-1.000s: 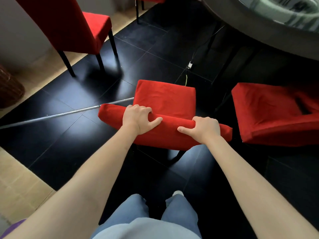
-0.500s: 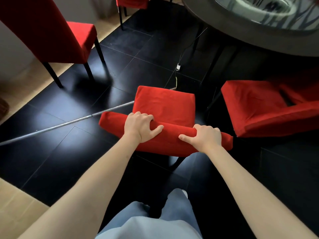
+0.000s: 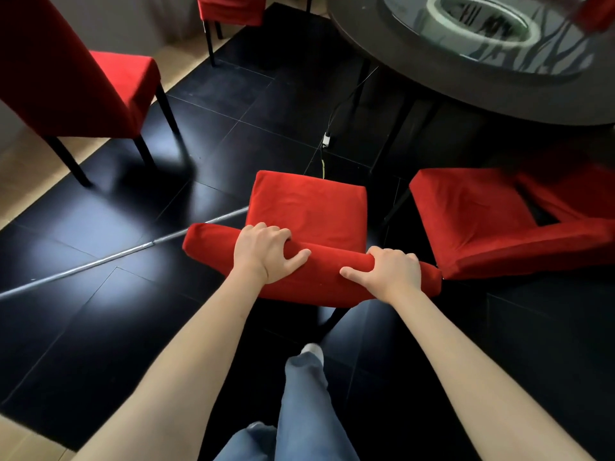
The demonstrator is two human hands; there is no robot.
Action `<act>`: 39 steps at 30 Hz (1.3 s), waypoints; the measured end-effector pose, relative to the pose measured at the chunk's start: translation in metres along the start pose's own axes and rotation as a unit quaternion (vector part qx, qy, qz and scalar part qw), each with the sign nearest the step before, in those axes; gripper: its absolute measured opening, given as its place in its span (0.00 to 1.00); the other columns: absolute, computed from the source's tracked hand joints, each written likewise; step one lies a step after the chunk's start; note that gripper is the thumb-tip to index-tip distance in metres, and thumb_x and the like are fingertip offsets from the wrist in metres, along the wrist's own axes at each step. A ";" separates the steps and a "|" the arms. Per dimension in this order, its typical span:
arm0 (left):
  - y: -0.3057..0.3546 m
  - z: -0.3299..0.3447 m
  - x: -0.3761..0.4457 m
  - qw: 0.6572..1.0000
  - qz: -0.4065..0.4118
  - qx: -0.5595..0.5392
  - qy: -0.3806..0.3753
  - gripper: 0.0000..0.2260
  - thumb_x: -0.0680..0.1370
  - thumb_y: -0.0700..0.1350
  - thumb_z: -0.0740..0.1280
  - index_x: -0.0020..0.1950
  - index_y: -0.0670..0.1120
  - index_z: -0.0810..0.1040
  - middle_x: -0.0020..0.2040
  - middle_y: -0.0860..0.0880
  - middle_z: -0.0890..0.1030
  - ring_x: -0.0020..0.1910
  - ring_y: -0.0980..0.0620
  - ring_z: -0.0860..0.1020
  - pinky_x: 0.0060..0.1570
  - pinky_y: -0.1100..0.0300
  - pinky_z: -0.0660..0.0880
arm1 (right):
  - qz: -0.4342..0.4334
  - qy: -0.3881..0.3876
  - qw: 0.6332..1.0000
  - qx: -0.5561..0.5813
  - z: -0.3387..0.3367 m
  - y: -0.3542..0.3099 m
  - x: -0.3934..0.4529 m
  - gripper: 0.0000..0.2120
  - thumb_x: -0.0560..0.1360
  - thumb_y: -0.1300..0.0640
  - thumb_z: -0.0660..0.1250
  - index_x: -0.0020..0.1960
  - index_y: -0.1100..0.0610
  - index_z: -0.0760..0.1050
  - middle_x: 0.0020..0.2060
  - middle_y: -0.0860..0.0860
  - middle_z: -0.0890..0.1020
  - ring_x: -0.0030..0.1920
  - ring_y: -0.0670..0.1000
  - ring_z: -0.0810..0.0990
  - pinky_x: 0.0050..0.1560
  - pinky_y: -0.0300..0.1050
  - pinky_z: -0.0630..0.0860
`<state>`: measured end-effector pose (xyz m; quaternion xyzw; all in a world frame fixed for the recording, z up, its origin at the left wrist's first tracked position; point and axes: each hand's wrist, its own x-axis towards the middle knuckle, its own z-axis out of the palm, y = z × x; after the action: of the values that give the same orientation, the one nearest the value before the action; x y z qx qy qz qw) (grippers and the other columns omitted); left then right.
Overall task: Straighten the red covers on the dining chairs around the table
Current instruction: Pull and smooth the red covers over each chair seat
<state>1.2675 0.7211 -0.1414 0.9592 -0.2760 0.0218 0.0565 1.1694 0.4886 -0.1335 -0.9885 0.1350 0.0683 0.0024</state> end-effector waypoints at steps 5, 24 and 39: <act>-0.003 0.002 0.034 1.000 0.004 -0.006 0.000 0.32 0.71 0.71 0.48 0.51 0.50 0.81 0.45 0.51 0.83 0.46 0.48 0.78 0.47 0.53 0.68 | 0.002 -0.002 1.000 -0.010 -0.004 0.007 0.031 0.47 0.56 0.16 0.39 0.52 0.48 0.75 0.44 0.47 0.81 0.49 0.51 0.78 0.49 0.49 0.66; -0.003 0.012 0.164 1.000 0.019 0.009 0.004 0.34 0.71 0.71 0.45 0.52 0.50 0.81 0.45 0.51 0.82 0.45 0.47 0.77 0.45 0.53 0.68 | 0.015 0.022 0.999 -0.017 -0.020 0.042 0.149 0.49 0.56 0.17 0.35 0.52 0.49 0.76 0.44 0.48 0.80 0.50 0.52 0.76 0.45 0.48 0.62; 0.012 0.015 0.195 0.999 0.009 -0.012 -0.028 0.37 0.68 0.73 0.42 0.54 0.51 0.80 0.49 0.51 0.82 0.49 0.47 0.78 0.44 0.54 0.67 | 0.007 0.020 1.000 -0.021 -0.023 0.068 0.179 0.50 0.56 0.17 0.35 0.52 0.49 0.76 0.43 0.49 0.81 0.47 0.54 0.78 0.44 0.49 0.62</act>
<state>1.4262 0.6065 -0.1410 0.9562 -0.2864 -0.0082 0.0603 1.3251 0.3748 -0.1341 -0.9885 0.1405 0.0513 -0.0219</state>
